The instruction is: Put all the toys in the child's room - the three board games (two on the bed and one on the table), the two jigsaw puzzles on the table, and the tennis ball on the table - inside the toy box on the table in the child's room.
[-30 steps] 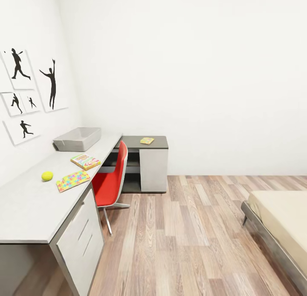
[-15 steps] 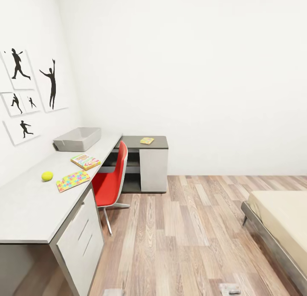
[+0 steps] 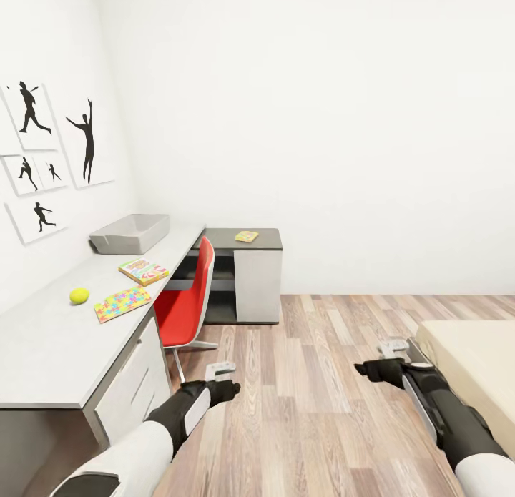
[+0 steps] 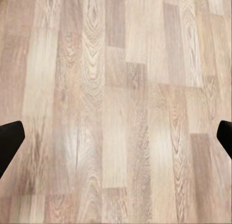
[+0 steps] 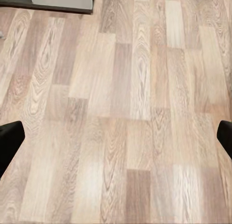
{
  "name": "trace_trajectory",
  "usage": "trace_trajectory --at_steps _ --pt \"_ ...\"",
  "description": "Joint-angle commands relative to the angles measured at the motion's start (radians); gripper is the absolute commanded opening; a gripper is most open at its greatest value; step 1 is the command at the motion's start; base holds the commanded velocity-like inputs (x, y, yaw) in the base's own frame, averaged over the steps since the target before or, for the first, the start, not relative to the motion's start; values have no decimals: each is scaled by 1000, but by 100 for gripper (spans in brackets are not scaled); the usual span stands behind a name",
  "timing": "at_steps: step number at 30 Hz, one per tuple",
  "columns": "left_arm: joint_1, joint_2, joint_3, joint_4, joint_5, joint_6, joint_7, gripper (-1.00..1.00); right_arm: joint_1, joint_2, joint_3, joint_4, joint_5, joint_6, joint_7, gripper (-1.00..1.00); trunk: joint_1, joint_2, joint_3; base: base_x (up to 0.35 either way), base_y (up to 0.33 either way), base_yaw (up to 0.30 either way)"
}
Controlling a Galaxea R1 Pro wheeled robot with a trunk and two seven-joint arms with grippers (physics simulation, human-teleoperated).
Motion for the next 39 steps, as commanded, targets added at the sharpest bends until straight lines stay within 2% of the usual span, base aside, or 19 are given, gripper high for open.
trace_trajectory --at_steps 1,2,3,4,5,6,11,12,14,15,16,27,35,39 --pt "29 0 -17 -62 27 8 -2 100 18 -3 -1 -55 1 18 7 100 0 -1 -1 0 0 0" --pt "76 0 -57 -154 43 15 -2 100 42 -6 -2 -107 1 26 9 100 0 -1 -1 0 0 0" --pt "101 0 -78 -205 52 20 0 100 54 -7 -2 -131 1 29 10 100 0 -1 -1 0 0 0" --pt "154 0 -116 -316 85 41 10 100 76 -8 -3 -177 1 33 11 100 0 -1 -1 0 0 0" --pt "264 0 -199 -560 202 125 71 100 129 -10 -4 -262 1 38 12 100 0 -1 -1 0 0 0" --pt "279 0 -219 -597 223 141 82 100 139 -10 -4 -274 0 38 12 100 0 -1 -1 0 0 0" --pt "300 2 -247 -650 254 165 96 100 168 -4 -3 -326 1 40 10 100 0 -1 -1 0 0 0" --pt "306 2 -255 -666 283 170 97 100 217 -1 -3 -397 1 41 8 100 0 -1 -1 0 0 0" --pt "308 3 -261 -670 292 169 95 100 235 1 -3 -425 1 41 8 100 0 -1 -1 4 0 0" --pt "309 3 -272 -673 298 169 94 100 246 3 -3 -443 1 42 8 100 0 -1 -1 85 0 0" --pt "311 5 -321 -675 308 167 103 100 262 4 -7 -470 -2 42 2 100 0 -1 -1 311 0 0" --pt "310 10 -332 -661 300 163 108 100 264 -5 -12 -473 -12 39 16 100 0 -1 -1 336 0 0" --pt "310 11 -332 -658 300 163 106 100 264 2 -108 -473 -29 39 18 100 0 -1 -1 345 0 0" --pt "310 12 -332 -658 300 163 106 100 264 3 -119 -473 -30 38 18 100 0 -1 -1 346 0 0"
